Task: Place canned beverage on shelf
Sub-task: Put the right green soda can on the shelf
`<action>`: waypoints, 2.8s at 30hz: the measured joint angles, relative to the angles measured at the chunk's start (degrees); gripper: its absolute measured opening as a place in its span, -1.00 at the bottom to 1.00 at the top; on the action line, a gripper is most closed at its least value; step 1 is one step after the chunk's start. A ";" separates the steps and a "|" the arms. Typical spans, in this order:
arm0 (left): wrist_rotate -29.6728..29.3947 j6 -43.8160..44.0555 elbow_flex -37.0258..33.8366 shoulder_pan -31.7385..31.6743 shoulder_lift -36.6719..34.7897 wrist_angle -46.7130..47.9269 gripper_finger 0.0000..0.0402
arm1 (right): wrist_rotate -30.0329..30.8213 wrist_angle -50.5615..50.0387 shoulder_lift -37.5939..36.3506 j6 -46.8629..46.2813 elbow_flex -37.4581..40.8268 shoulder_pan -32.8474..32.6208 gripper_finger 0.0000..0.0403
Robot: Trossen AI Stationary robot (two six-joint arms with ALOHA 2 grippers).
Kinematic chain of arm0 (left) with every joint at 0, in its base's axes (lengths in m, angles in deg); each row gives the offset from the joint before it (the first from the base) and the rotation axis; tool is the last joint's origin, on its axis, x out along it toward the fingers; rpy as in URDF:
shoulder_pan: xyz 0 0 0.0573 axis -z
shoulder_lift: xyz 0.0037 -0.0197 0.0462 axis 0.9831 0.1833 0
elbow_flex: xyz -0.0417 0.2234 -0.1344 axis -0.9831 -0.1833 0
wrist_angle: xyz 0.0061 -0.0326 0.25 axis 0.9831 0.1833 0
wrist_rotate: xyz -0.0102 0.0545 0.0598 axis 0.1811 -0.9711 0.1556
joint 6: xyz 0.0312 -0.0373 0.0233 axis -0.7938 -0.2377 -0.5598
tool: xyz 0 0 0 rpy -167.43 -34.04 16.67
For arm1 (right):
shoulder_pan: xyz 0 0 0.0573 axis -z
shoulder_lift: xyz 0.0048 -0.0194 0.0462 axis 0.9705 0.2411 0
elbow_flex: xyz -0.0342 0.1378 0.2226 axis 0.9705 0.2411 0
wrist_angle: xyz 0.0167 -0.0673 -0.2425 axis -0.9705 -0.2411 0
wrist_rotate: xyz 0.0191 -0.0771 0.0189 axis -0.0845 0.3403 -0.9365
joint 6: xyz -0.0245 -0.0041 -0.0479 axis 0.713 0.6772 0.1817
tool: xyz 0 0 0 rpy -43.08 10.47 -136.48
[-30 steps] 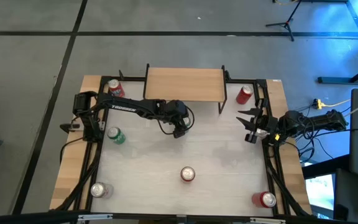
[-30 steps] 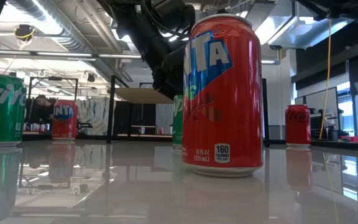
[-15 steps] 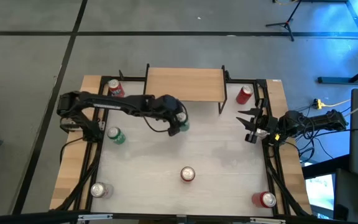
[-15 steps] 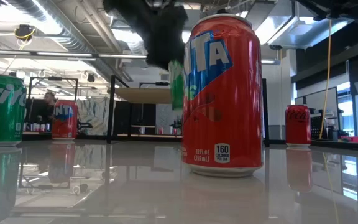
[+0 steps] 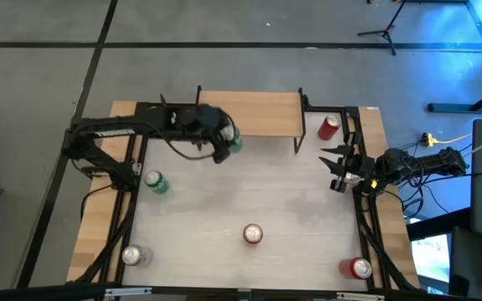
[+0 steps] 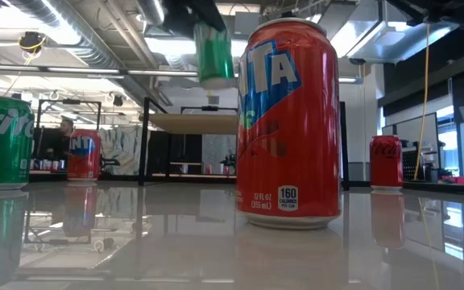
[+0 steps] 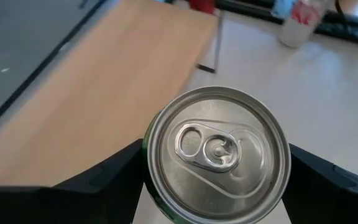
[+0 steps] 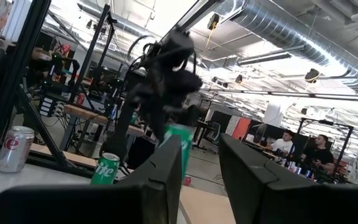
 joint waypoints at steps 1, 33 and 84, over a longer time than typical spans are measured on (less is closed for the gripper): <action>-0.06 0.40 2.14 -0.76 0.01 2.10 0.44 | 0.03 -0.03 0.00 0.00 0.00 0.00 -0.48; 10.71 -5.60 12.30 -32.02 11.45 10.90 0.44 | 0.17 -0.51 0.00 0.00 0.00 0.00 -0.48; 12.27 -6.38 12.15 -36.58 14.34 7.83 0.65 | 0.14 -0.51 0.00 -0.02 0.00 -0.02 -0.48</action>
